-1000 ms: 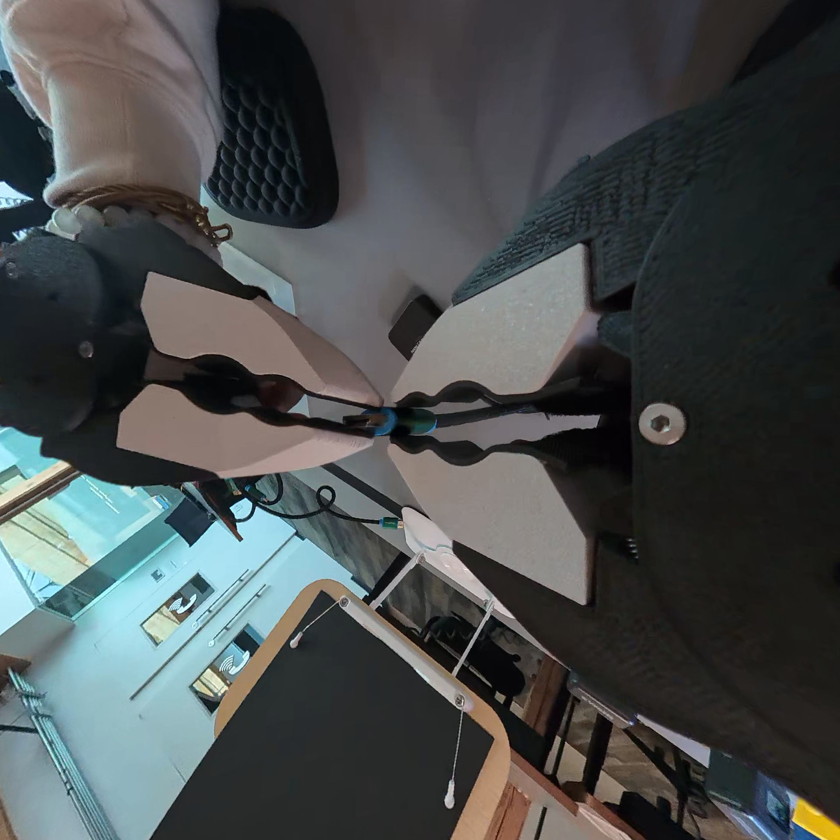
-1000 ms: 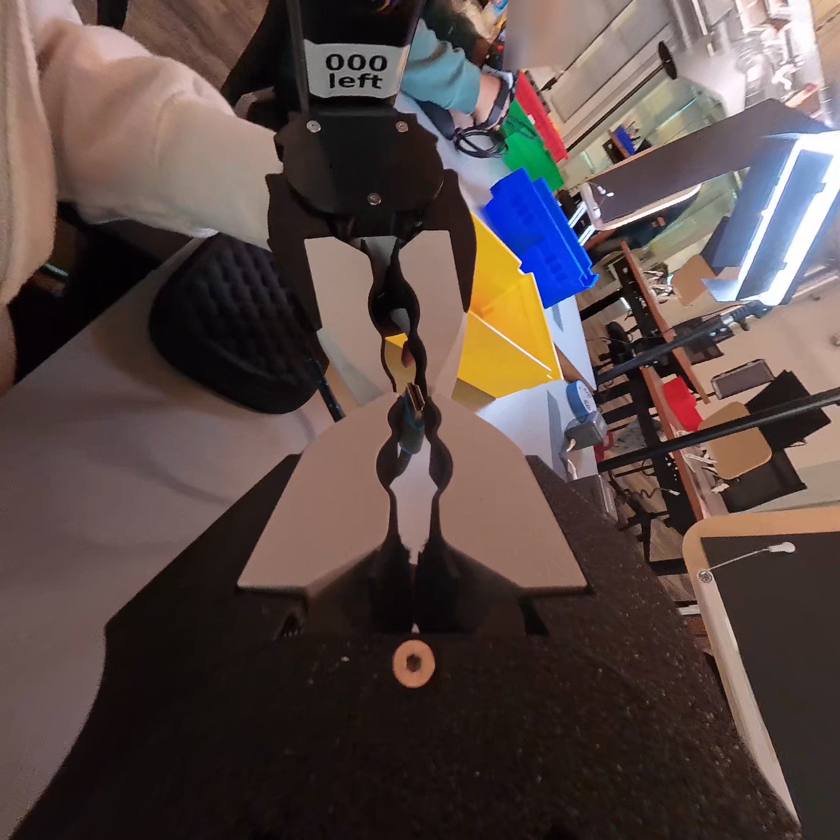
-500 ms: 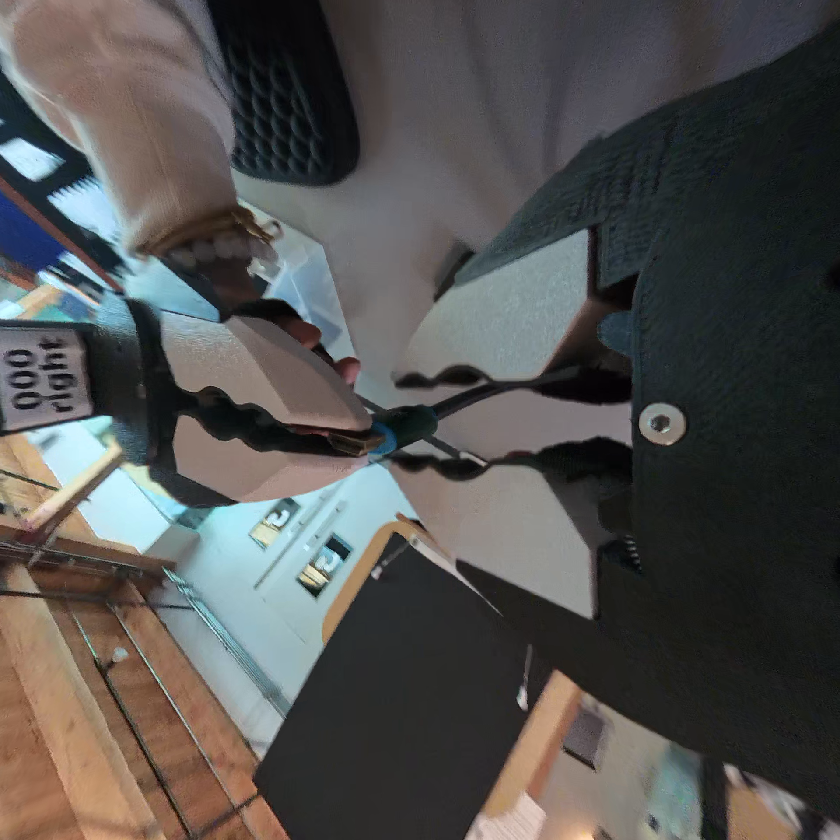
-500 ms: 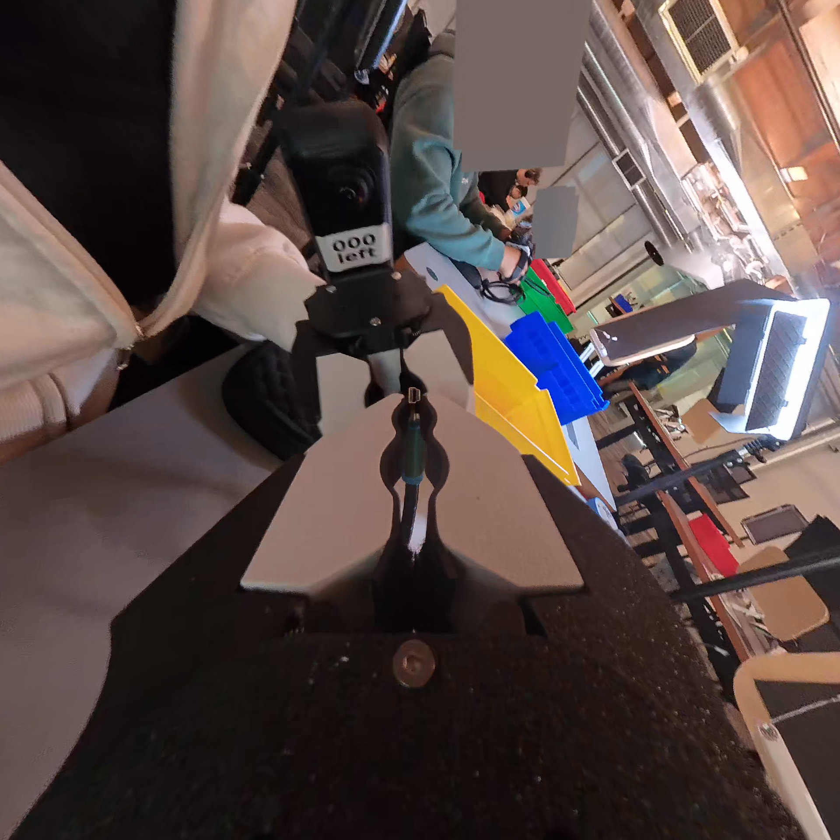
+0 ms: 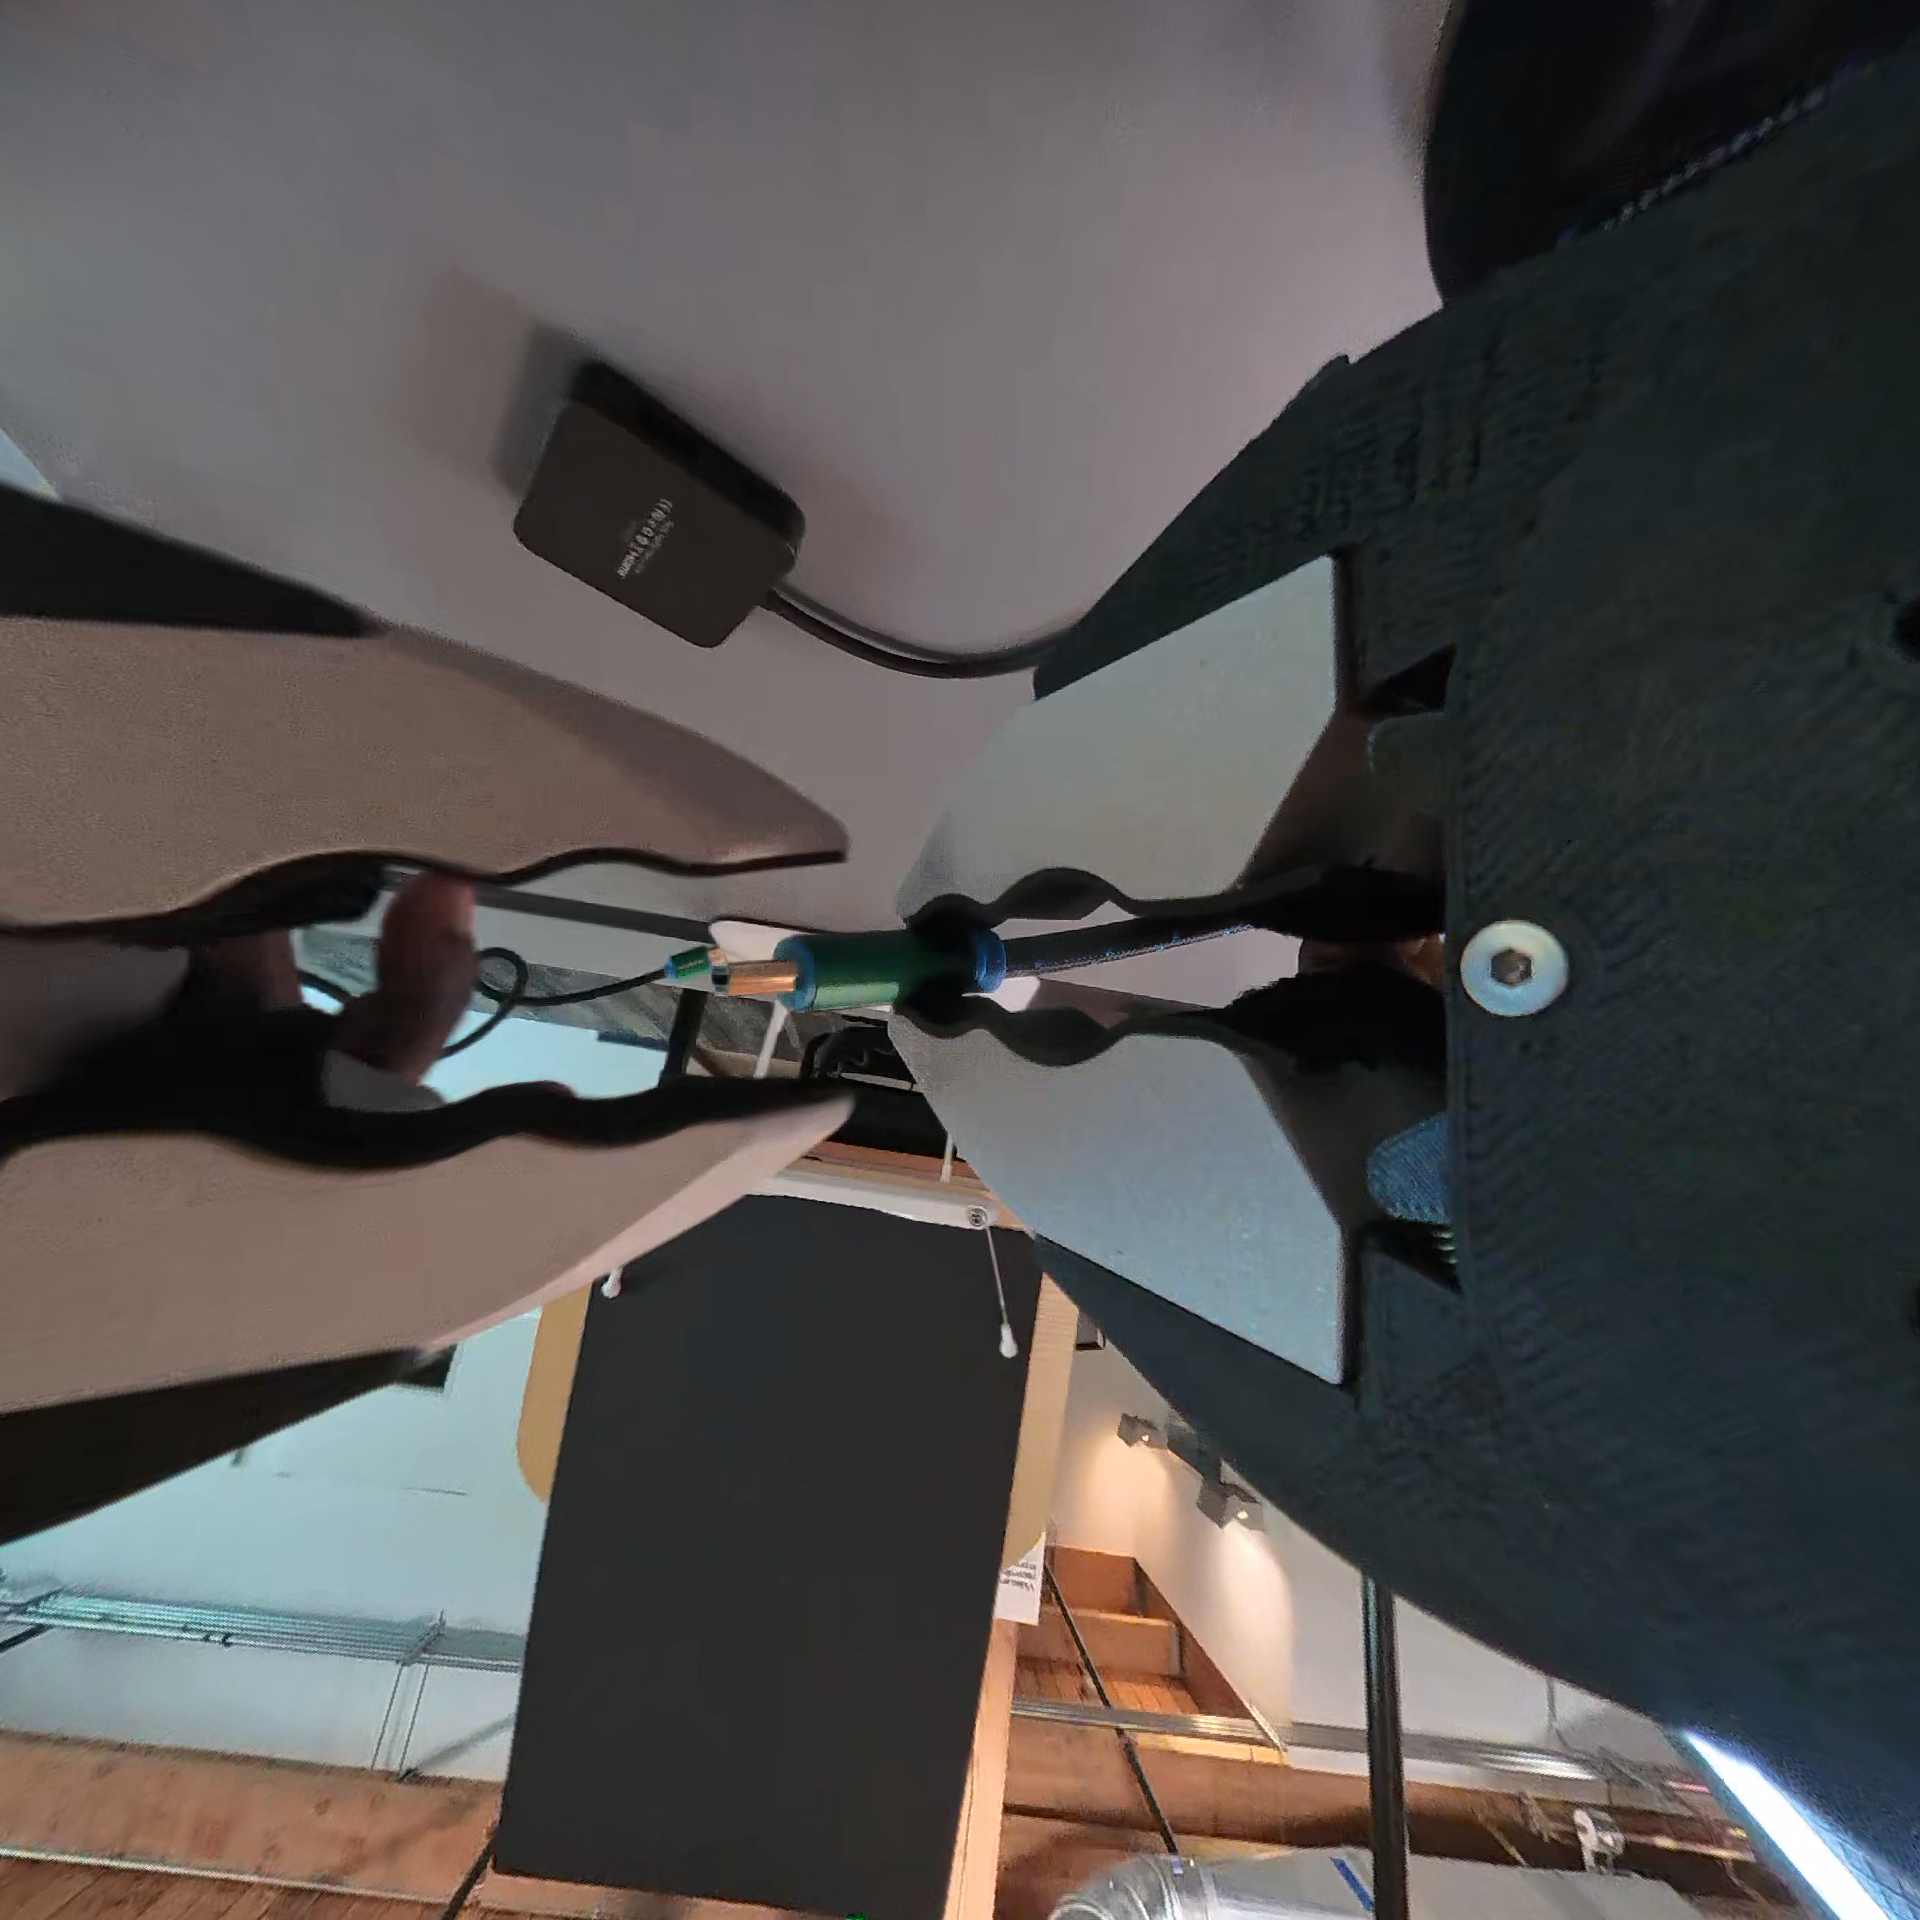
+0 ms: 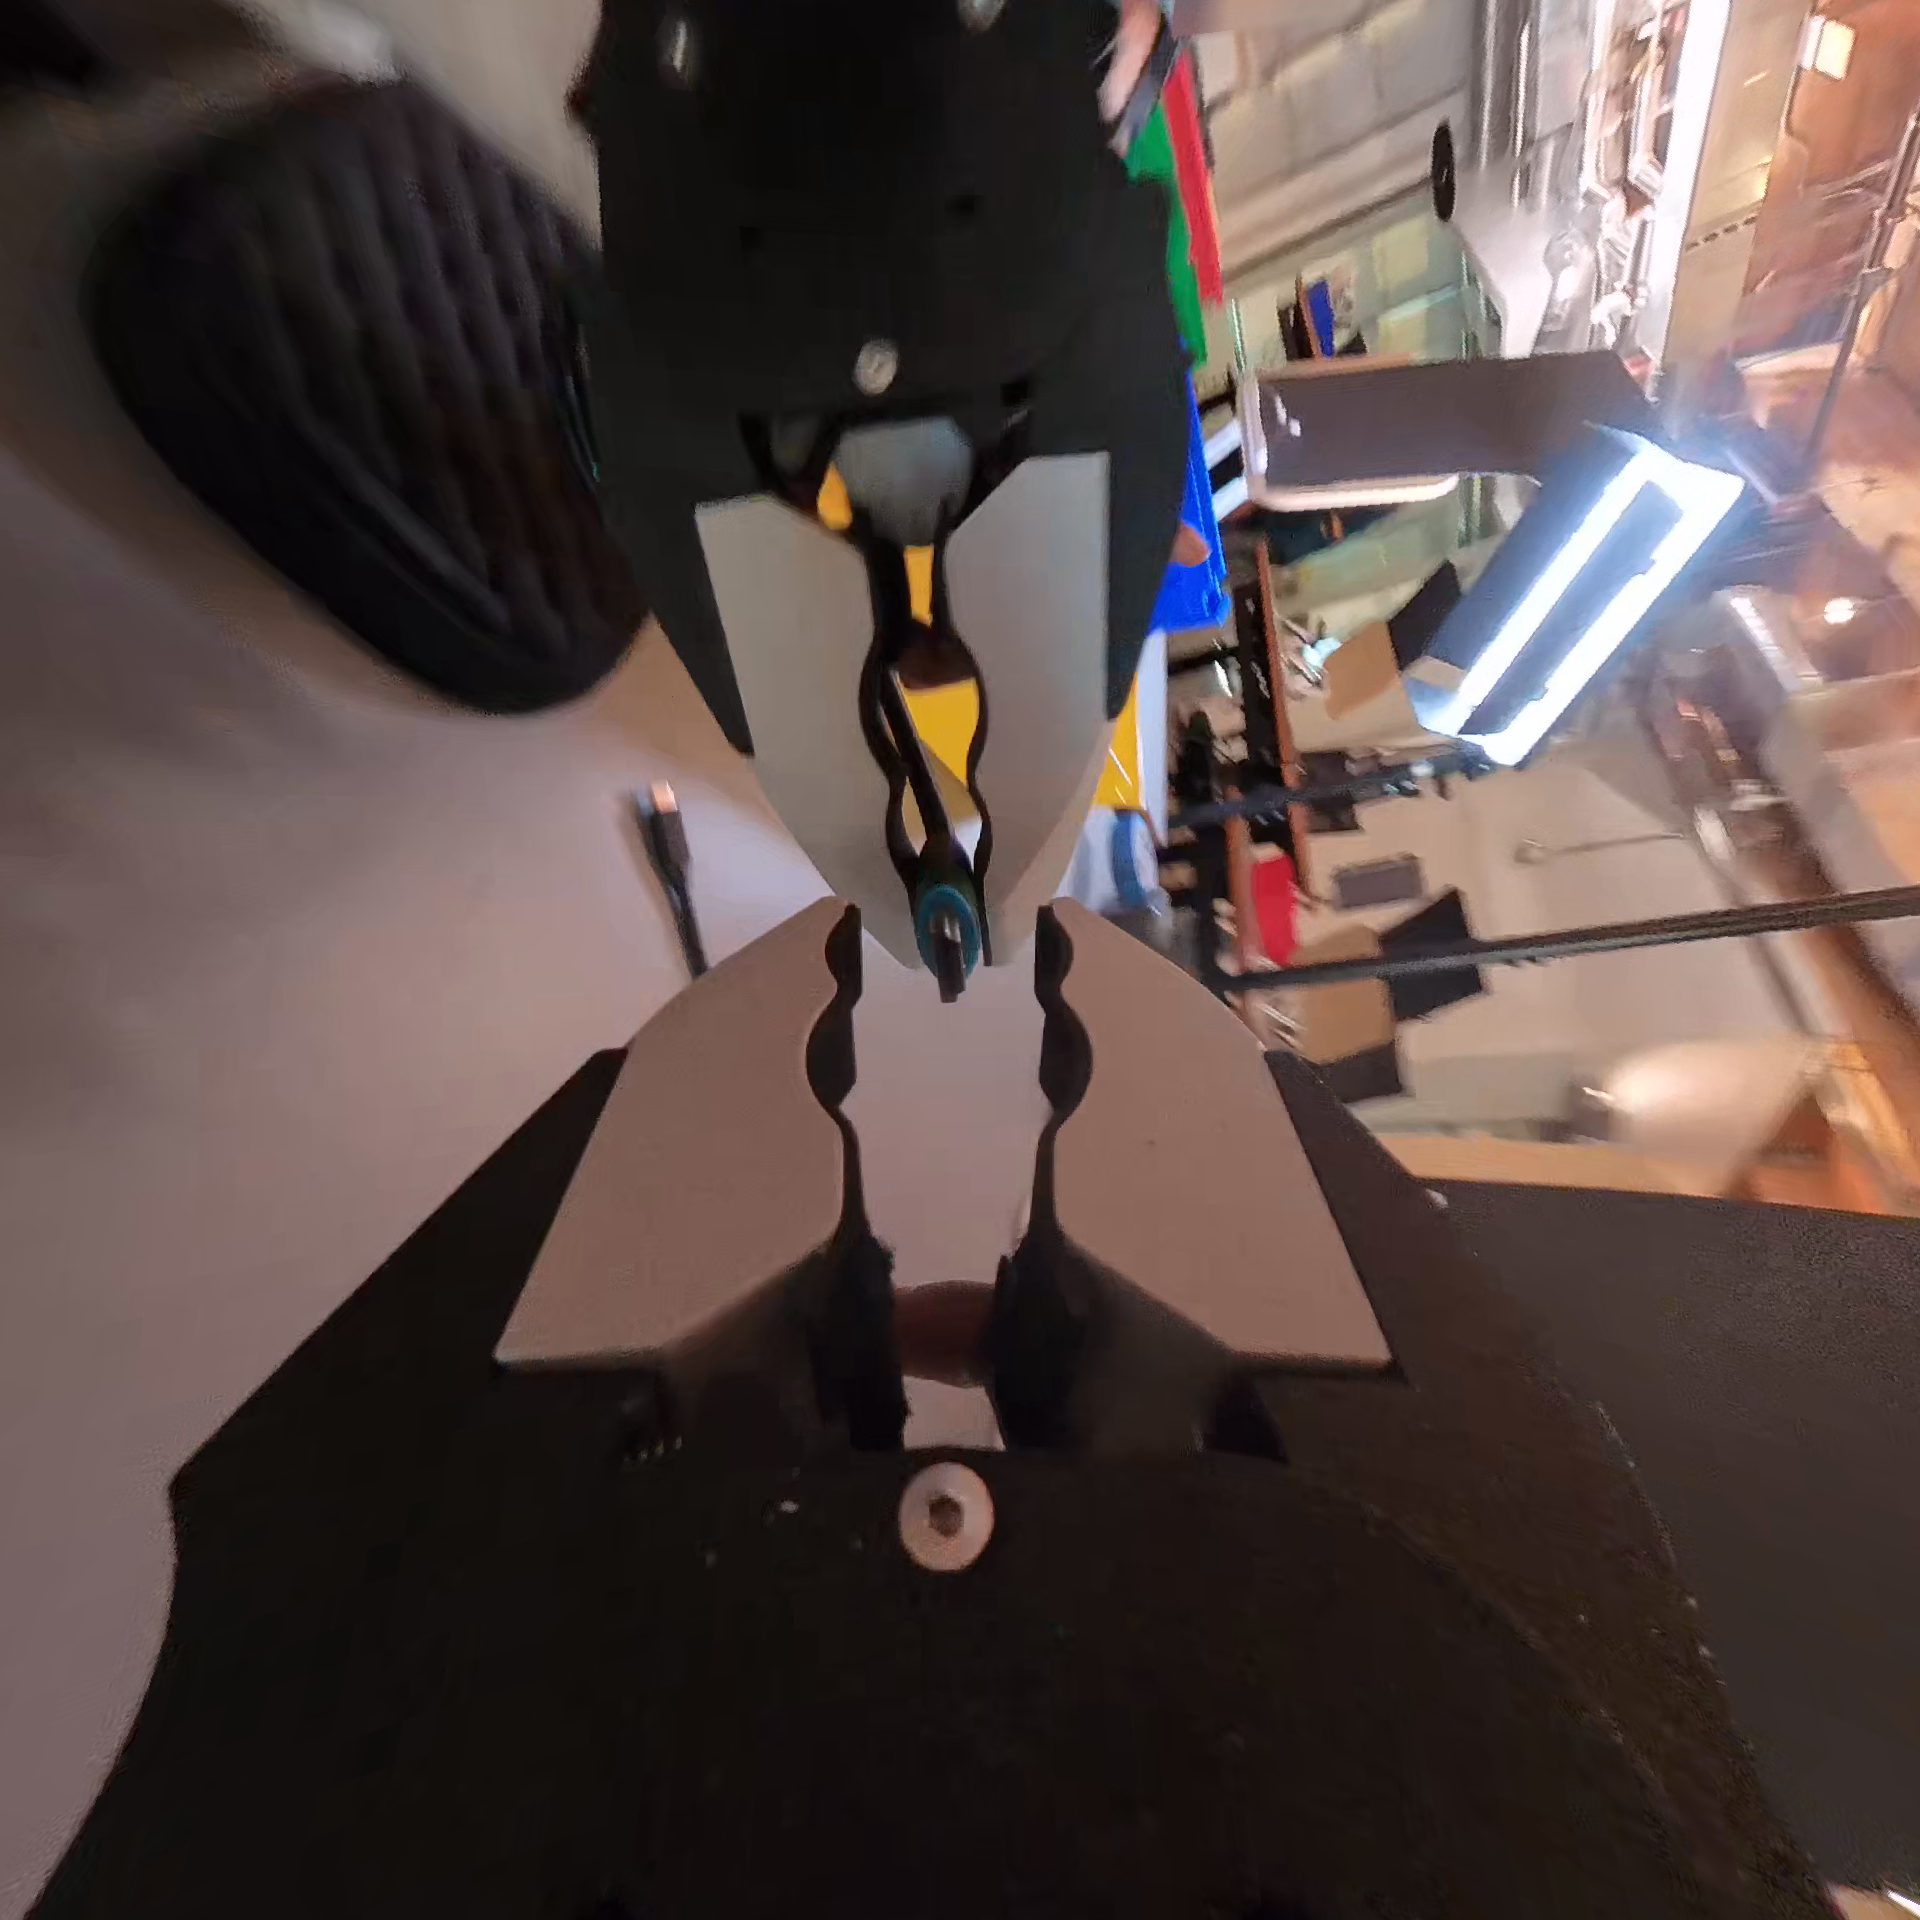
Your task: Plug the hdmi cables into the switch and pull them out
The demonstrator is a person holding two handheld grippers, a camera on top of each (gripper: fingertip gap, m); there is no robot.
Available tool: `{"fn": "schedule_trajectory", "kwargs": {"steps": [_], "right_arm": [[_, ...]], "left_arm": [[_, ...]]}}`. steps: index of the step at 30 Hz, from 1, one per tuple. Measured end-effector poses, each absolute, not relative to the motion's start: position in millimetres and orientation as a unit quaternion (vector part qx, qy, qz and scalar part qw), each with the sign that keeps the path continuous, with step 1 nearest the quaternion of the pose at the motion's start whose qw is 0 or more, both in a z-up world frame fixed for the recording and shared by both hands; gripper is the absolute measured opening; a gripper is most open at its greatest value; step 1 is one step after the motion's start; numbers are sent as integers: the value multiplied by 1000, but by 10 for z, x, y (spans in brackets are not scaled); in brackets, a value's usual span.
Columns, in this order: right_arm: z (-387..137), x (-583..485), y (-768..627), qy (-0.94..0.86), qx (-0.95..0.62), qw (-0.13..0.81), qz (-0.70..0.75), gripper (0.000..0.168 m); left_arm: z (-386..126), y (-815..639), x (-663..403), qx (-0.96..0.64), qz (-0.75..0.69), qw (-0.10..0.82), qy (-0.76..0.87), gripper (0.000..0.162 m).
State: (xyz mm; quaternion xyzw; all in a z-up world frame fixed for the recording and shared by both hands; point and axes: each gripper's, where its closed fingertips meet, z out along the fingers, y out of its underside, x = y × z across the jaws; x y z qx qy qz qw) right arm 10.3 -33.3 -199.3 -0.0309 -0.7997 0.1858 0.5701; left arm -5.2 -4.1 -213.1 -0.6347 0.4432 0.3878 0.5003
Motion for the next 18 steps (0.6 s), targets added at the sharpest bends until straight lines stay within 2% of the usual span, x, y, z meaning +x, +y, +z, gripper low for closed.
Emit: {"fn": "schedule_trajectory", "kwargs": {"steps": [2,8,12,14,18], "right_arm": [[-2025,26,-250,-794,-11,601,94,12],[-1990,117,-231,-789,-23,587,178,11],[-1956,174,-222,-774,-27,586,239,11],[-1914,192,-273,-766,-22,586,262,11],[-1898,217,-371,-760,-12,577,298,11]], "left_arm": [[-2140,-42,-22,-640,381,499,443,12],[-2078,-166,50,-664,258,561,422,15],[-1869,-299,103,-661,135,619,402,28],[-1900,-324,172,-668,88,611,416,28],[-2002,-253,230,-655,123,589,457,17]]}}
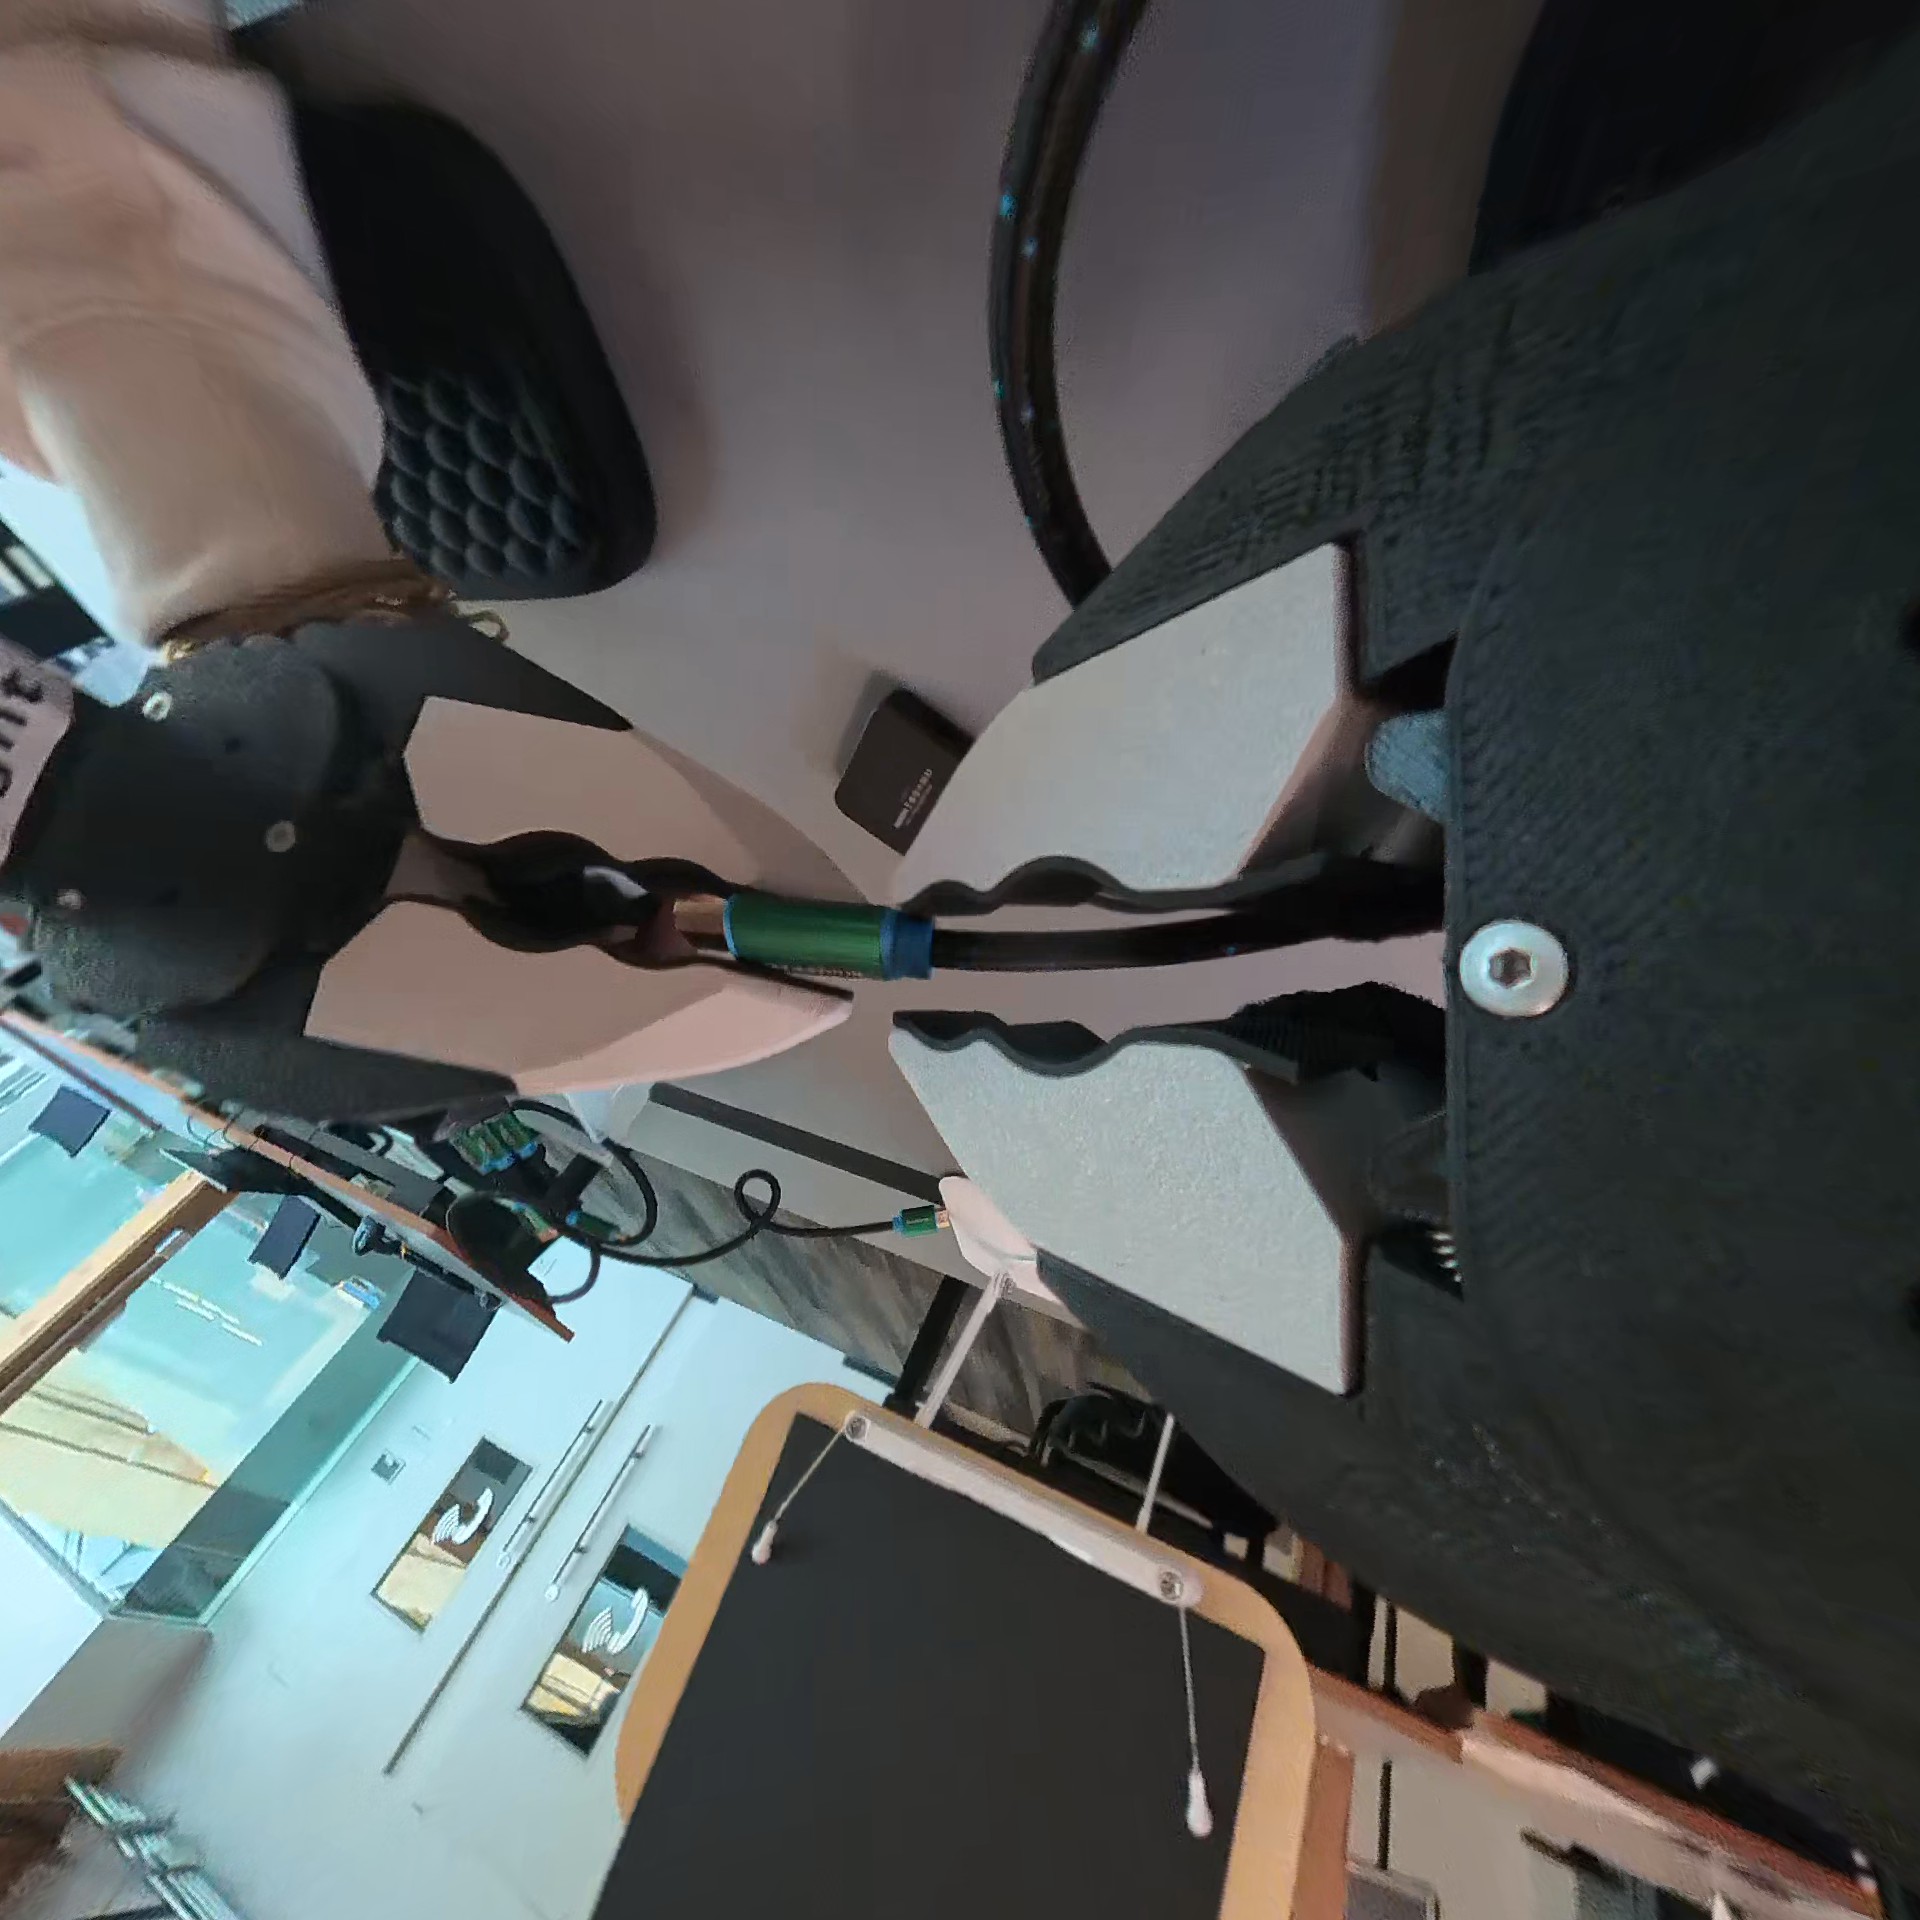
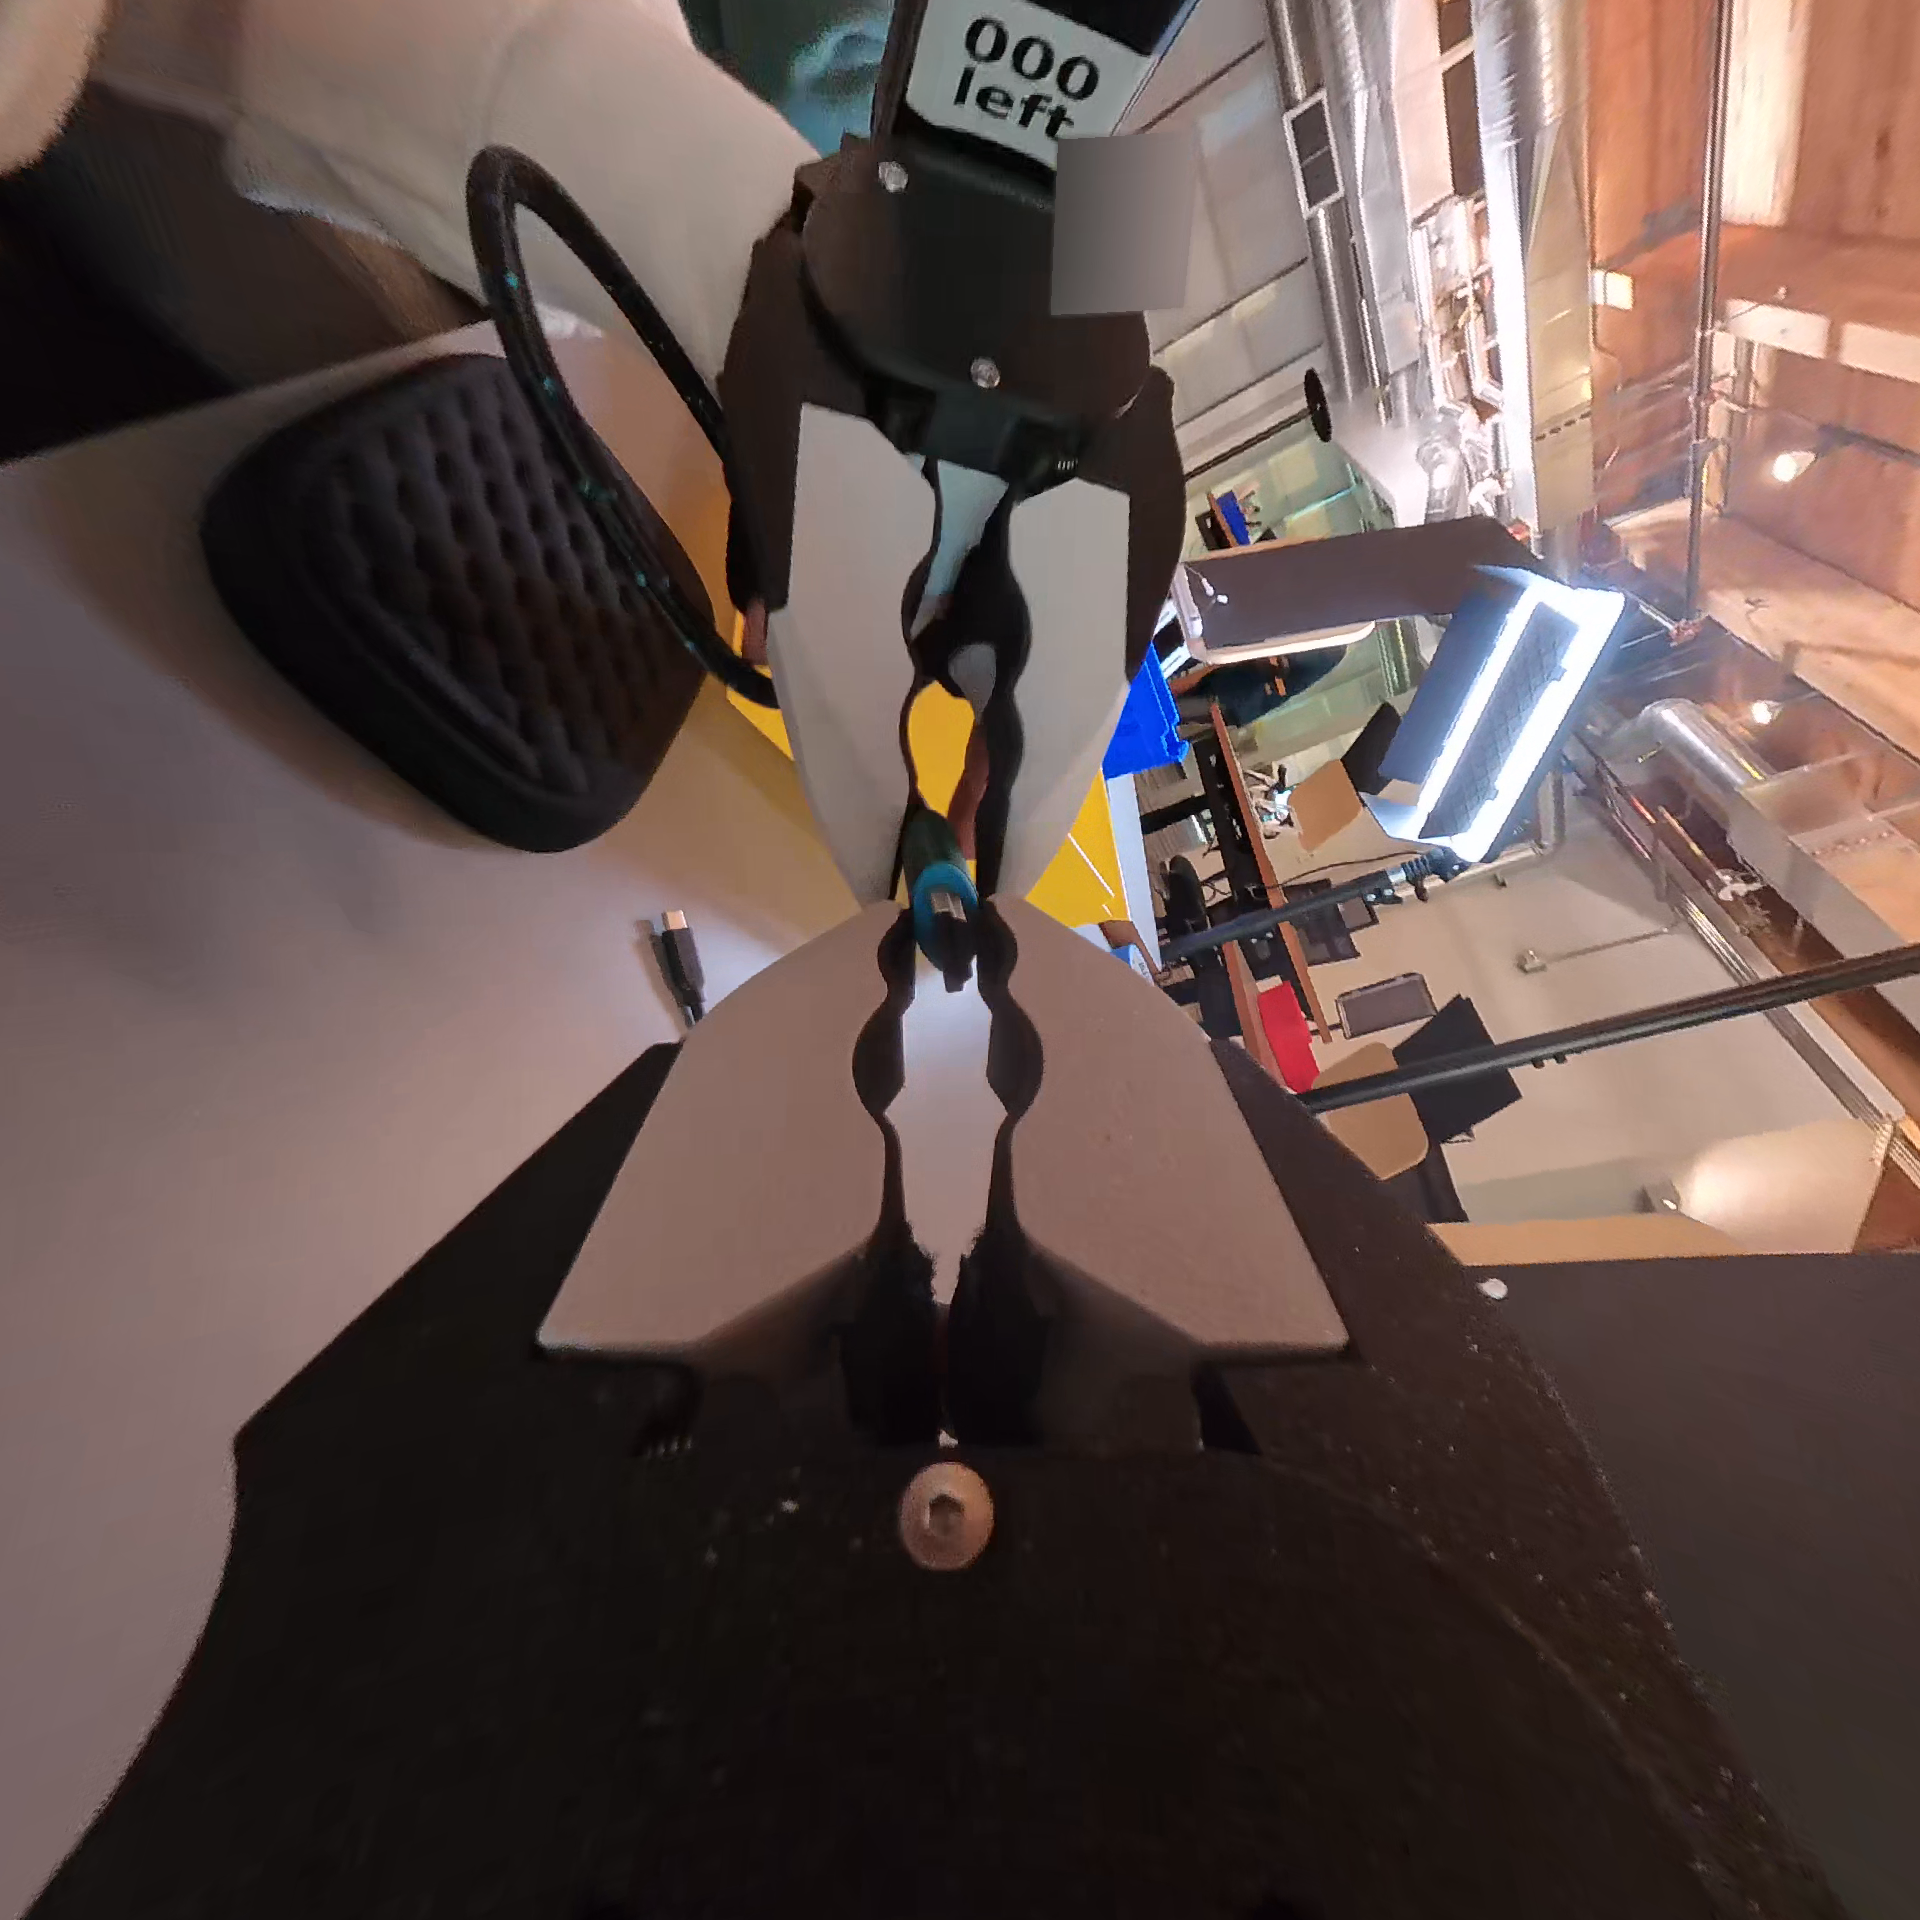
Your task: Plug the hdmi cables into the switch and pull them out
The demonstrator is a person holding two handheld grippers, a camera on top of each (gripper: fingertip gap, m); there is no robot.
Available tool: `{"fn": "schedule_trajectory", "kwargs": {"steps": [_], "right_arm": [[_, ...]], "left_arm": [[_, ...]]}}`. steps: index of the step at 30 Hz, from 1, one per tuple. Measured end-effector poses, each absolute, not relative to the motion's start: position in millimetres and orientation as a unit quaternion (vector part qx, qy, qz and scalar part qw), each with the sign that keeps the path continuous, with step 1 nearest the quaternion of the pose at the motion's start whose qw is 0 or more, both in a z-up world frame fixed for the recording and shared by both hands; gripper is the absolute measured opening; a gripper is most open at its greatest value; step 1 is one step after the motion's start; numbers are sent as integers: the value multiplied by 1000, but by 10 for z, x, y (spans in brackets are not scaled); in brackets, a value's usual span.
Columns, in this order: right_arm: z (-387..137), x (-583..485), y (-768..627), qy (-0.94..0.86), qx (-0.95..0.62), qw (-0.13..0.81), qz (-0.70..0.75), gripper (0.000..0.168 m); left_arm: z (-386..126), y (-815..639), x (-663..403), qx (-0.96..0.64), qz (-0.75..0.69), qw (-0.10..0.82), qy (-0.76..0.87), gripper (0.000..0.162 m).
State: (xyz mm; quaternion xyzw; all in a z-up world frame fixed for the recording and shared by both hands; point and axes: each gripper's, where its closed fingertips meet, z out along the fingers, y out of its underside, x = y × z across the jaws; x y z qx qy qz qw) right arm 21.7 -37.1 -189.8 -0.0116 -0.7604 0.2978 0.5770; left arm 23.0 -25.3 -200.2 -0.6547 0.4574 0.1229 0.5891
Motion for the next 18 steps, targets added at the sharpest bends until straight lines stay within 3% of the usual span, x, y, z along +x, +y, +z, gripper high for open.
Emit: {"fn": "schedule_trajectory", "kwargs": {"steps": [11,14,18], "right_arm": [[-1937,217,-332,-748,-30,564,349,12],[-2110,177,-248,-781,-78,512,348,12],[-2396,253,240,-810,-273,389,344,58]], "left_arm": [[-2049,-253,253,-640,119,614,447,11],[-2185,-236,152,-659,154,592,438,10],[-2379,-242,-265,-680,290,533,412,11]]}}
